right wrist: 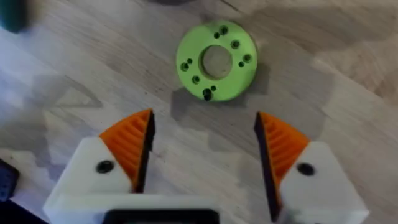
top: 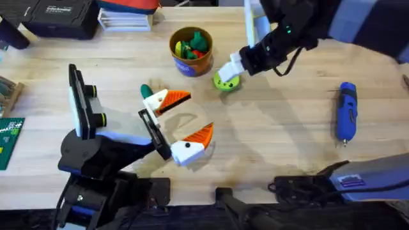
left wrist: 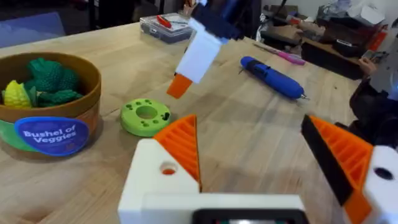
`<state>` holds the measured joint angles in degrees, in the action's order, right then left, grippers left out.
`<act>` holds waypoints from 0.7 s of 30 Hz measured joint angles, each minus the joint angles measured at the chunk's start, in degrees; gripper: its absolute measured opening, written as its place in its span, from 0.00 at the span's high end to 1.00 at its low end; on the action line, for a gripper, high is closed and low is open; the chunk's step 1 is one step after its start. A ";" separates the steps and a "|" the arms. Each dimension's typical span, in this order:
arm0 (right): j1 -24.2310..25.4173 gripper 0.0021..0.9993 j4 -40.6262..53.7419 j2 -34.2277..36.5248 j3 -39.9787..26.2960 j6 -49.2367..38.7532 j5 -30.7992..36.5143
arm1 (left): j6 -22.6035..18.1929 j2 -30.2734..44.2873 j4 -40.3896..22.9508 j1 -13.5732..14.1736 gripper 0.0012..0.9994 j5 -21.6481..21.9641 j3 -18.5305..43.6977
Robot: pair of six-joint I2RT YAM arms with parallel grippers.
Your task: Pick up the gripper from the table and insert it into the empty holder that is missing its gripper. Then pick up a screw, insert it into the mounting hole, and use the screwdriver to tighten it. Finally, clean up the table by picking up the vegetable and placing it into the bucket.
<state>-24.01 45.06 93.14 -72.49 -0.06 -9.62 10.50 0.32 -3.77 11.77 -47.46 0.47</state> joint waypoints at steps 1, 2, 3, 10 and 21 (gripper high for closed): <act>-0.30 0.13 -0.02 0.66 0.00 -1.21 0.71 | 0.00 -0.02 0.00 0.00 0.01 -0.02 0.00; -0.60 0.17 -0.05 1.24 0.00 -2.09 1.17 | 0.00 -0.01 -0.01 0.00 0.01 -0.10 0.00; -0.99 0.21 -0.10 1.94 0.00 -2.86 1.60 | 0.00 -0.01 -0.02 0.00 0.01 -0.17 0.00; -6.27 0.43 -3.24 7.19 0.00 -5.79 9.39 | 0.00 0.00 -0.07 0.00 0.01 -0.59 0.00; -8.03 0.70 -5.65 10.24 0.00 -6.40 15.19 | 0.00 -0.01 -0.07 0.00 0.01 -0.61 0.00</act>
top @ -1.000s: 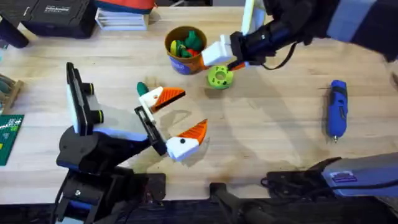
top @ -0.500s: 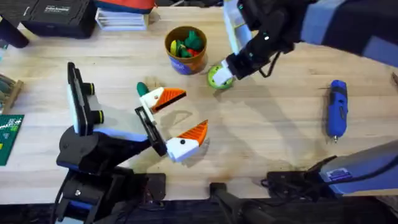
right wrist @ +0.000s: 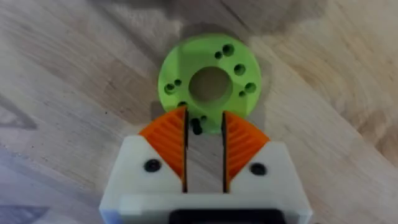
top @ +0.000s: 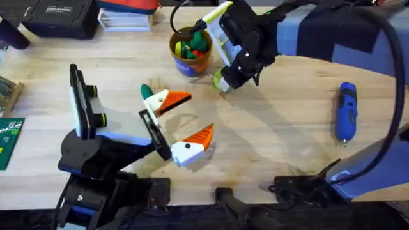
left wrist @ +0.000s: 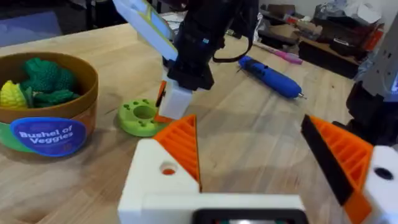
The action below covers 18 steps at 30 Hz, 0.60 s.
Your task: Pick up the gripper from the table and insert it into the empty holder that is missing its gripper. Then pick up a screw, insert it into the mounting hole, and use the screwdriver to tighten it. Finally, clean up the table by picking up the vegetable and placing it into the bucket.
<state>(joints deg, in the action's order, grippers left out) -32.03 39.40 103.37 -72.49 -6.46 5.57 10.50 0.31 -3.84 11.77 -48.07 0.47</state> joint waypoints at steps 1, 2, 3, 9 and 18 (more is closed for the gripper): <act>0.00 0.72 -0.28 0.00 0.00 0.00 0.17 | 0.00 -0.01 0.00 0.00 0.01 0.00 0.00; 0.00 0.75 -0.42 0.00 0.00 0.00 0.28 | 0.00 -0.01 0.00 0.00 0.01 0.00 -0.02; 0.00 0.77 -0.42 0.00 0.00 0.02 0.41 | 0.00 0.00 -0.02 0.00 0.01 0.00 -0.02; 0.00 0.80 0.15 0.00 0.00 0.02 0.65 | 0.00 0.01 0.00 0.00 0.01 -0.02 0.00; 0.00 0.76 1.33 0.00 0.00 0.01 -0.92 | 0.00 0.00 -0.02 0.00 0.01 -0.17 -0.02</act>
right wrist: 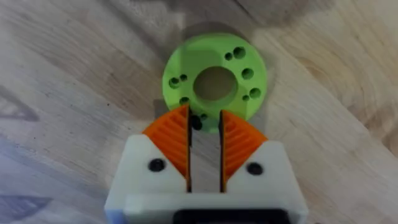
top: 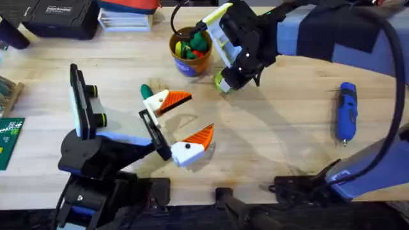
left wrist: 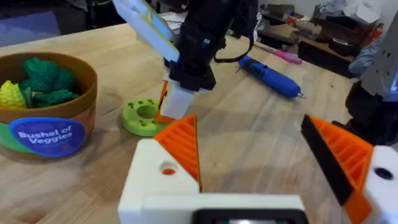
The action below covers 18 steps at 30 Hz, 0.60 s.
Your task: Pick up the gripper from the table and insert it into the empty holder that is missing its gripper. Then pick up a screw, insert it into the mounting hole, and use the screwdriver to tighten it. Finally, clean up the table by picking up the vegetable and placing it into the bucket.
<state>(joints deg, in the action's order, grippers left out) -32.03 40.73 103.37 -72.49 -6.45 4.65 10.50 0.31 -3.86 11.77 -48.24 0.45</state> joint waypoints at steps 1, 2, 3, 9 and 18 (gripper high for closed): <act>0.00 0.76 0.07 0.00 0.00 0.00 -0.03 | 0.00 -0.01 0.02 0.00 0.01 0.02 0.02; 0.00 0.76 0.22 0.00 0.00 0.01 -0.07 | 0.00 -0.01 0.00 0.00 0.01 -0.01 -0.01; 0.00 0.76 0.45 0.00 -0.02 -0.01 -0.17 | 0.00 -0.01 0.00 0.00 0.01 -0.01 0.02; 0.00 0.76 1.74 0.00 -0.20 -0.01 -0.74 | 0.00 -0.01 0.00 0.00 0.01 -0.01 0.02; 0.00 0.99 1.99 0.00 -0.33 -0.01 -1.76 | 0.00 -0.01 0.00 0.00 0.01 -0.01 0.02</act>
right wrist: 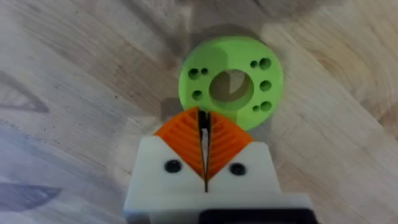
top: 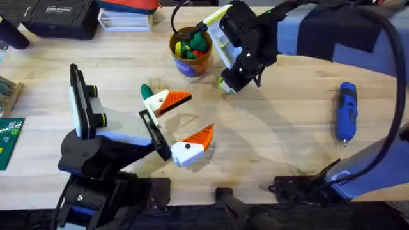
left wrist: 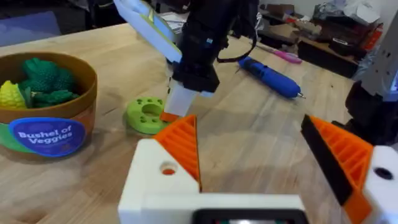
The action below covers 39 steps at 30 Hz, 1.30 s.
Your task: Pick up the gripper from the table and insert it into the empty holder that is missing its gripper. Then pick up a screw, insert it into the mounting hole, and use the screwdriver to tighten it. Finally, clean up the table by picking up the vegetable and placing it into the bucket.
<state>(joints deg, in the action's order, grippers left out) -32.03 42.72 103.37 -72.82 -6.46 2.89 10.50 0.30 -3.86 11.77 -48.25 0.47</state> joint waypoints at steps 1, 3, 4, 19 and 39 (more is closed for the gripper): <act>0.01 0.99 -0.01 0.00 0.00 0.00 -0.15 | 0.00 0.00 0.00 0.00 0.01 0.00 -0.01; 0.02 1.00 -0.02 0.00 0.00 0.00 -0.19 | 0.00 0.02 0.00 0.00 0.01 0.00 -0.02; 0.02 1.00 0.00 0.00 0.00 0.00 -0.19 | 0.01 0.02 0.00 0.00 0.01 0.00 -0.01; 0.00 1.00 6.91 -0.02 -4.64 0.00 -0.84 | 0.00 -0.01 0.00 0.00 0.01 0.00 0.00; -0.19 1.00 29.01 -1.64 -32.62 -3.30 -10.38 | 0.00 -0.01 0.00 0.00 0.01 0.00 -0.02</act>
<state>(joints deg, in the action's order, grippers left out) -32.22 71.73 101.73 -105.44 -9.76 -7.49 10.50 0.30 -3.86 11.77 -48.25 0.45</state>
